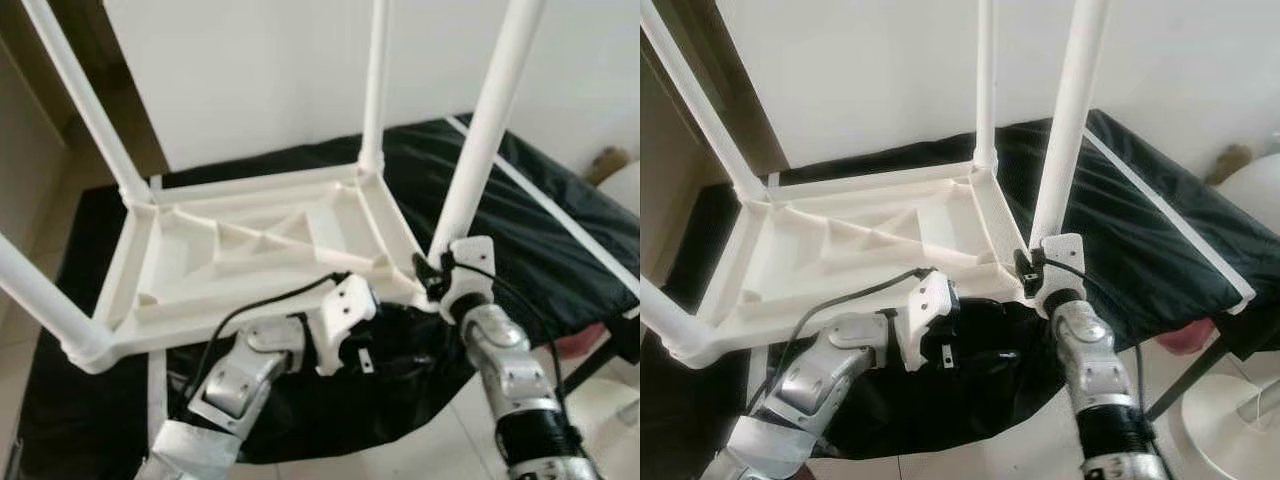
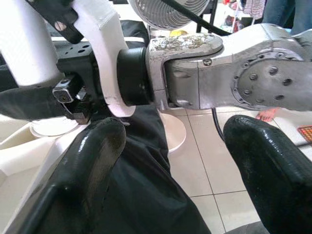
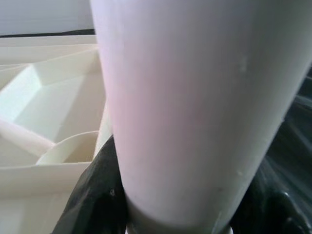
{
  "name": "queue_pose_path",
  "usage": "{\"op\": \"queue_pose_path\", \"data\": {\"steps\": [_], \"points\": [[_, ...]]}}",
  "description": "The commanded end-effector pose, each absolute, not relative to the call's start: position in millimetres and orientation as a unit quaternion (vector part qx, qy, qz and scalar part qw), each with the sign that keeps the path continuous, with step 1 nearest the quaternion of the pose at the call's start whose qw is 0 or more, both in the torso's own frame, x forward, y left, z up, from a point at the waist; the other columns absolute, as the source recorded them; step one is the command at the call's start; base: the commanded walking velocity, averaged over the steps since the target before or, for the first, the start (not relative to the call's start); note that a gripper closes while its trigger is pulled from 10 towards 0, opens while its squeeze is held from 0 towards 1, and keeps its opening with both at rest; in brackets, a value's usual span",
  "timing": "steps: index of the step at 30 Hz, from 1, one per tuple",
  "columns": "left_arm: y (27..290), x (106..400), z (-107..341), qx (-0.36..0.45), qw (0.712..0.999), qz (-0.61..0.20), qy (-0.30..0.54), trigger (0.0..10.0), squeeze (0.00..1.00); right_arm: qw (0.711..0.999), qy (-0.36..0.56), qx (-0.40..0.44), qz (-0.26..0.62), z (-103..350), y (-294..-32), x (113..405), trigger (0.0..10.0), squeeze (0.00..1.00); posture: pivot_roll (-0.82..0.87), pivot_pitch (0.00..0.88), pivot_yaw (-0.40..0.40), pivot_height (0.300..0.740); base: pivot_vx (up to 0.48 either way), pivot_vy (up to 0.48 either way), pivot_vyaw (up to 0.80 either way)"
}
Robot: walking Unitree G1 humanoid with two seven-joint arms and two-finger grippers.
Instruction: Building children table
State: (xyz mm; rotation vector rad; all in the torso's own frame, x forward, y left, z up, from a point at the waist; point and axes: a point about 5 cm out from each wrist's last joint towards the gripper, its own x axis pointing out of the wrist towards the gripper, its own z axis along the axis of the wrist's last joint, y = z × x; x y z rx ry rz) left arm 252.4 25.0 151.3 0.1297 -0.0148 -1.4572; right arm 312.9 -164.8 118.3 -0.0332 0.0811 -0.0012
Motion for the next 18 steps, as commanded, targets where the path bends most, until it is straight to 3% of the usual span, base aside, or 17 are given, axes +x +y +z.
{"op": "queue_pose_path", "data": {"steps": [1,9,18], "points": [[25.5,250.9,150.8,0.054,0.747,-0.663,-0.004,10.0,0.0,0.991,0.124,-0.009,-0.049,87.2,-175.0,303.0,10.0,0.0,-0.1,0.0,0.066,0.74,0.0,0.0,0.0],[22.9,249.7,150.3,0.053,0.744,-0.666,-0.004,10.0,0.0,0.979,0.104,0.036,-0.173,98.0,-160.6,302.6,10.0,0.0,-0.1,0.0,0.06,0.74,0.0,0.0,0.0],[22.2,250.2,151.0,0.053,0.744,-0.666,-0.006,10.0,0.0,0.98,0.086,0.016,-0.178,103.8,-151.3,299.1,10.0,0.0,-0.1,0.0,0.054,0.74,0.0,0.0,0.0]]}}
